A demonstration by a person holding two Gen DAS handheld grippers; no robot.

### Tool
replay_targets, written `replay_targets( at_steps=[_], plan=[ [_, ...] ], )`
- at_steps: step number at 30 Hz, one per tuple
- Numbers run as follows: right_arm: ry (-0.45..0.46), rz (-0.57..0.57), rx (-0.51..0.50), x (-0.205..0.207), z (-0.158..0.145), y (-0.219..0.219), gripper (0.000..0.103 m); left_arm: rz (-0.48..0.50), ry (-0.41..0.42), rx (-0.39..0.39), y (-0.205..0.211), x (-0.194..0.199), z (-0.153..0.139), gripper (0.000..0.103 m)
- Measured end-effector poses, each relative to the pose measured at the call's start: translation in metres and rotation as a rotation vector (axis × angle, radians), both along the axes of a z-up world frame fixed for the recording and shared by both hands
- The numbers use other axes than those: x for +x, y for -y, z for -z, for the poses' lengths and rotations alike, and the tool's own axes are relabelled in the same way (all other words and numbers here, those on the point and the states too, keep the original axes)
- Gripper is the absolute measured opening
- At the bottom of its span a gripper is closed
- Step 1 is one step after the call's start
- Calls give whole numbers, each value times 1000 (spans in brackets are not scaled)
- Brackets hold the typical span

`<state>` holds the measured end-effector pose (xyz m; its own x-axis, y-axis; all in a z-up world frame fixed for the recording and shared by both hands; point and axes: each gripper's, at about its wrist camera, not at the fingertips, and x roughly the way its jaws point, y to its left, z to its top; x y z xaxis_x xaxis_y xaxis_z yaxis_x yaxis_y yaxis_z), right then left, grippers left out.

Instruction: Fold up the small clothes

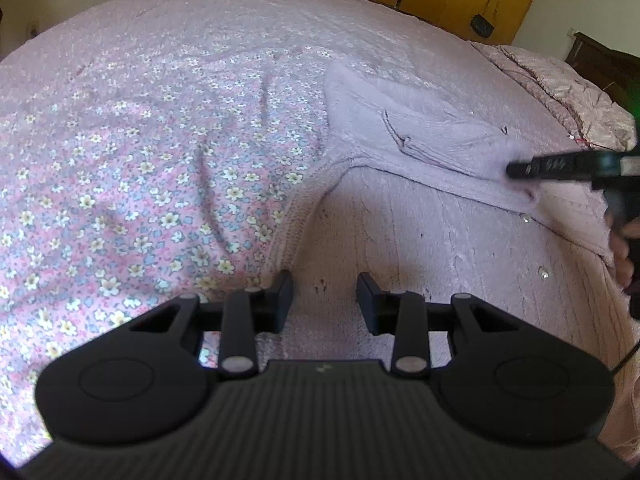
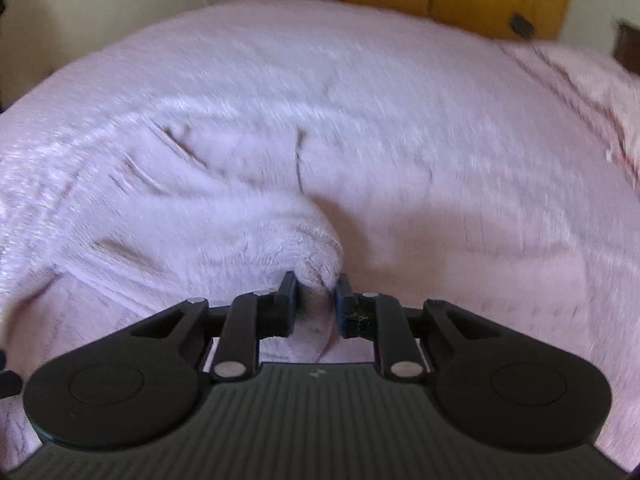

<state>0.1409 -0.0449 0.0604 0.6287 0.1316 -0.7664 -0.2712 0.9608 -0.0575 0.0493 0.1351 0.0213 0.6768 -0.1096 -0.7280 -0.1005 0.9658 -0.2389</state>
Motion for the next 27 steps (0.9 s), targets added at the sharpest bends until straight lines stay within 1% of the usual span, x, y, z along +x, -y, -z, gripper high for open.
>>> replay_targets(
  at_steps=[1, 2, 3, 4, 6, 8, 10, 14, 17, 19, 21, 24, 27],
  plan=[
    [4, 3, -1, -2, 4, 1, 31, 1, 0, 2, -1, -1, 0, 38],
    [25, 1, -10, -5, 6, 0, 38, 1, -1, 2, 0, -1, -1, 38],
    [44, 2, -35, -7, 7, -1, 48, 1, -2, 0, -1, -1, -1, 38],
    [56, 4, -61, -9, 7, -3, 55, 0, -4, -6, -2, -1, -2, 38],
    [59, -4, -72, -10, 3, -2, 56, -7, -5, -33, -6, -1, -3, 38],
    [50, -8, -44, -15, -5, 0, 57, -22, 4, -79, -13, -5, -6, 38],
    [68, -11, -11, -22, -17, -2, 57, -32, 21, -103, -18, -9, -9, 38],
    [109, -60, 73, -37, -43, -11, 58, -51, 41, -79, -26, -17, -18, 38],
    [97, -131, 122, -45, -56, -29, 61, -66, 44, -52, -31, -21, -22, 38],
    [77, -176, 148, -46, -56, -47, 64, -77, 38, -46, -35, -22, -23, 38],
    [69, -206, 151, -45, -52, -63, 65, -86, 31, -50, -38, -22, -22, 38],
    [63, -222, 113, -39, -41, -88, 66, -90, 24, -55, -40, -23, -20, 38],
    [37, -241, 98, -33, -28, -102, 66, -78, 22, -46, -40, -23, -19, 38]
  ],
)
